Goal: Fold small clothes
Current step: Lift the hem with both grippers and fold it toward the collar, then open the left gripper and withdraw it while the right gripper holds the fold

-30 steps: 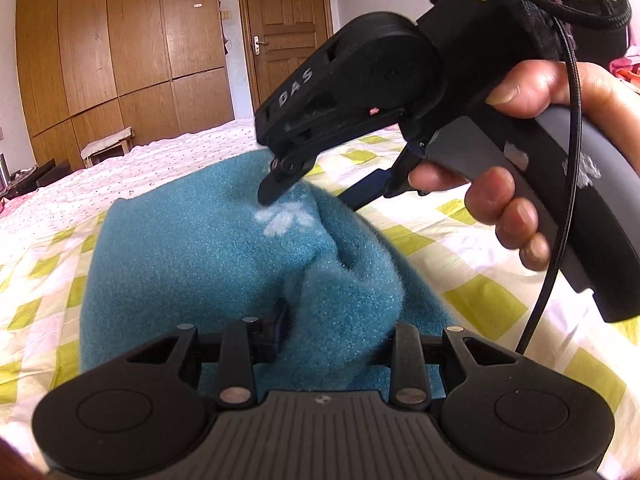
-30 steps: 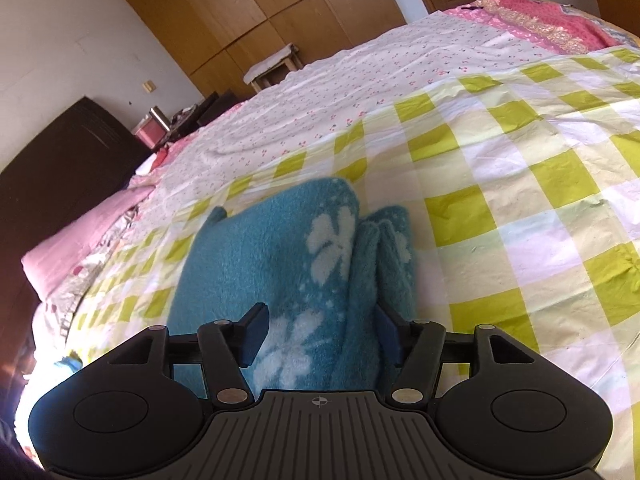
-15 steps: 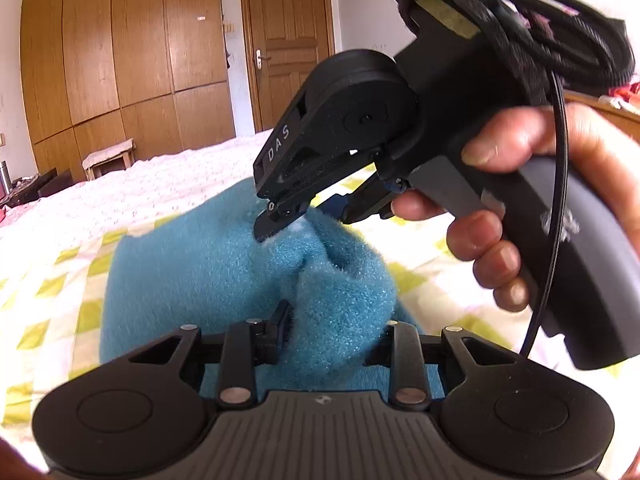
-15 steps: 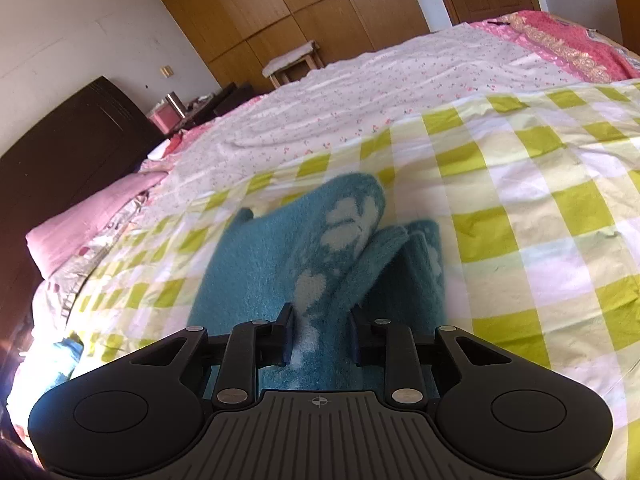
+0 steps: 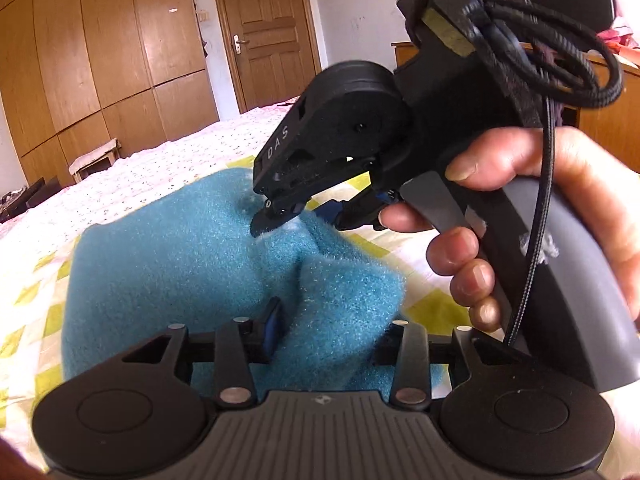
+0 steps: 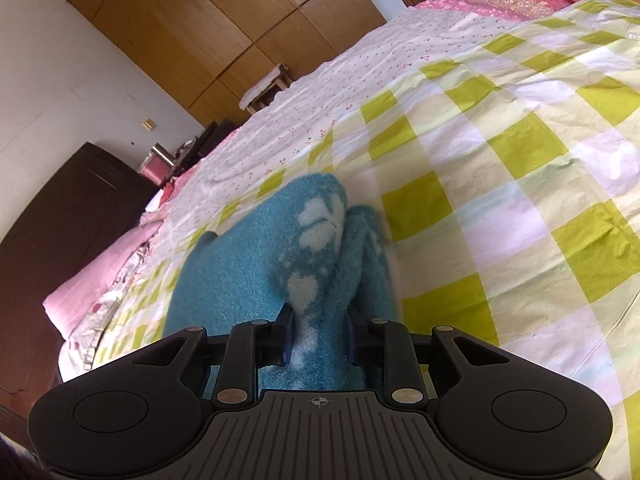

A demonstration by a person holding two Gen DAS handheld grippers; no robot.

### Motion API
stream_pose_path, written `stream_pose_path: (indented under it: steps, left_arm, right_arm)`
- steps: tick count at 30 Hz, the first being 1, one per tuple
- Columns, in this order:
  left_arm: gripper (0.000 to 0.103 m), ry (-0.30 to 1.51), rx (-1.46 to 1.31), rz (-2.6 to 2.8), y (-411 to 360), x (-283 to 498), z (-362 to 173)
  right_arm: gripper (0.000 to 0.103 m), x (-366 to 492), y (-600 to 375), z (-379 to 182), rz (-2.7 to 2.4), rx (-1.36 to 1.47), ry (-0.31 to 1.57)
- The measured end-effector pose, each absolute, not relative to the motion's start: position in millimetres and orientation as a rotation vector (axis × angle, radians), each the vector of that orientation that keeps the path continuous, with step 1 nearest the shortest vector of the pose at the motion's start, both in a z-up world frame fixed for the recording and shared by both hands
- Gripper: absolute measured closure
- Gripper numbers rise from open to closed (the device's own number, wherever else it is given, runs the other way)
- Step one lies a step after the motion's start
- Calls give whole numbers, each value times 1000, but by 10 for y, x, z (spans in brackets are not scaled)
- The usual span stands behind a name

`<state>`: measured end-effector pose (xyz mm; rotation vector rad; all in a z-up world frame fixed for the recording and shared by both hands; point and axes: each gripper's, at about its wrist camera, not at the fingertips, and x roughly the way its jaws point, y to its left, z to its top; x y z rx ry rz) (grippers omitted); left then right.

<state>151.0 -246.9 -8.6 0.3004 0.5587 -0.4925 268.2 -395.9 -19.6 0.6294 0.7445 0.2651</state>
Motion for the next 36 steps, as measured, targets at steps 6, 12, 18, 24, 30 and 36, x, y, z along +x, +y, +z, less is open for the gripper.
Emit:
stream_pose_path:
  steps: [6,12,18,24,30,36]
  left_arm:
    - [55,530,261,-585,-2114,1219,69]
    - [55,484,231,-574,-1864,1028,237]
    - [55,523,201,-499,-1866,1338,185]
    - [57,626,223,-498,-2076,1566,-15]
    - [57,629,204,-521,-2010,1609,-11]
    - [57,616,187,-524,-1919,1538,23]
  right_arm:
    - [80,2663,-4021,-271,291,668,718]
    - [79,2689,-4022,-254,305,650,721]
    - [78,2658,-4029,-281,301,664,714]
    - [66,2548,-4057,-242,285,687,710]
    - [62,2115,-4113,80,250,635,638]
    - [63,1775,-3840,-1,253,537,710]
